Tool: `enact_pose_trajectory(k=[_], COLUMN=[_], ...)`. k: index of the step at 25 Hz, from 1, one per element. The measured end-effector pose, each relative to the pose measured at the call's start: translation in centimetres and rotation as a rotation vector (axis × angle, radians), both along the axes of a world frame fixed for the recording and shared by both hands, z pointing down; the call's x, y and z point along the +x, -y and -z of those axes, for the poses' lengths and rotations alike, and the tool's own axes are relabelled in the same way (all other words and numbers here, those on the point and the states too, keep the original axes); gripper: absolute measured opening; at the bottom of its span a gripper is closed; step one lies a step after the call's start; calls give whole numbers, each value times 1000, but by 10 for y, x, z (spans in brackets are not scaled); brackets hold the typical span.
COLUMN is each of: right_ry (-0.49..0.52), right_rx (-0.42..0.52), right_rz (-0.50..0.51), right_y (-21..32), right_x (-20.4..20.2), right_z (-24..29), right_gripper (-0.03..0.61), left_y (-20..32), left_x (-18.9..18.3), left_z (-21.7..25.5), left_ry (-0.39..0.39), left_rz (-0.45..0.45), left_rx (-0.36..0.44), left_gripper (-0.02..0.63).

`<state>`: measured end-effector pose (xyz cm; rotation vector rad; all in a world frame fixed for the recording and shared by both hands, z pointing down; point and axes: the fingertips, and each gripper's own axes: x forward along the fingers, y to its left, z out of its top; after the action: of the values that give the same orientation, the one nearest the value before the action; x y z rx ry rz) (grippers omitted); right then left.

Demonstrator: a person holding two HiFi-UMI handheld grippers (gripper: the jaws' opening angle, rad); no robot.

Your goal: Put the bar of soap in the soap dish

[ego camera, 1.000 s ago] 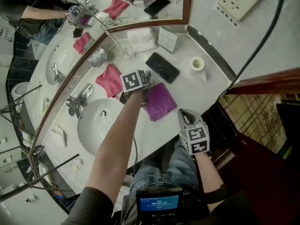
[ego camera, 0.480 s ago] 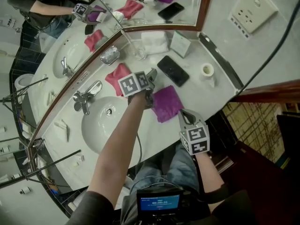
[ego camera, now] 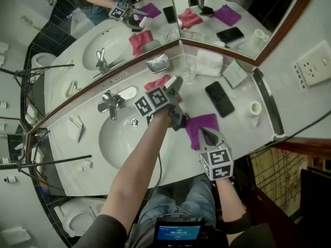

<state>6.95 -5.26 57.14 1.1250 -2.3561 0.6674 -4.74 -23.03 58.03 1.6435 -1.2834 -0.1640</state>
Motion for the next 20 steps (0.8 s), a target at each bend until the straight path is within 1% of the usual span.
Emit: enact_pose_trajectory(k=[2,5,8,13,16,20], right_ry=[-3,-11,-22,-39,-33,-26], right_rx=[16,40,54,62,62,61], right_rz=[31,68,101,148,146,137], right_y=[10,25,40,60,72,88], right_x=[-16,-36,-53,-80,-88,-92], right_z=[4,6,5,1,0,-5], right_gripper=[15,15,15,15,15,15], left_y=[7,17,28,47,59,71], left_x=[-21,-49,-68,-87,-96,-106], left_z=[8,18,24,24,21,15], left_ry=[-68,-126,-184,-249,-297,-317], left_rz=[68,138,189,246,285,318], left_rx=[36,81,119,138,142,143], left_gripper=[319,319,319,319,319,321])
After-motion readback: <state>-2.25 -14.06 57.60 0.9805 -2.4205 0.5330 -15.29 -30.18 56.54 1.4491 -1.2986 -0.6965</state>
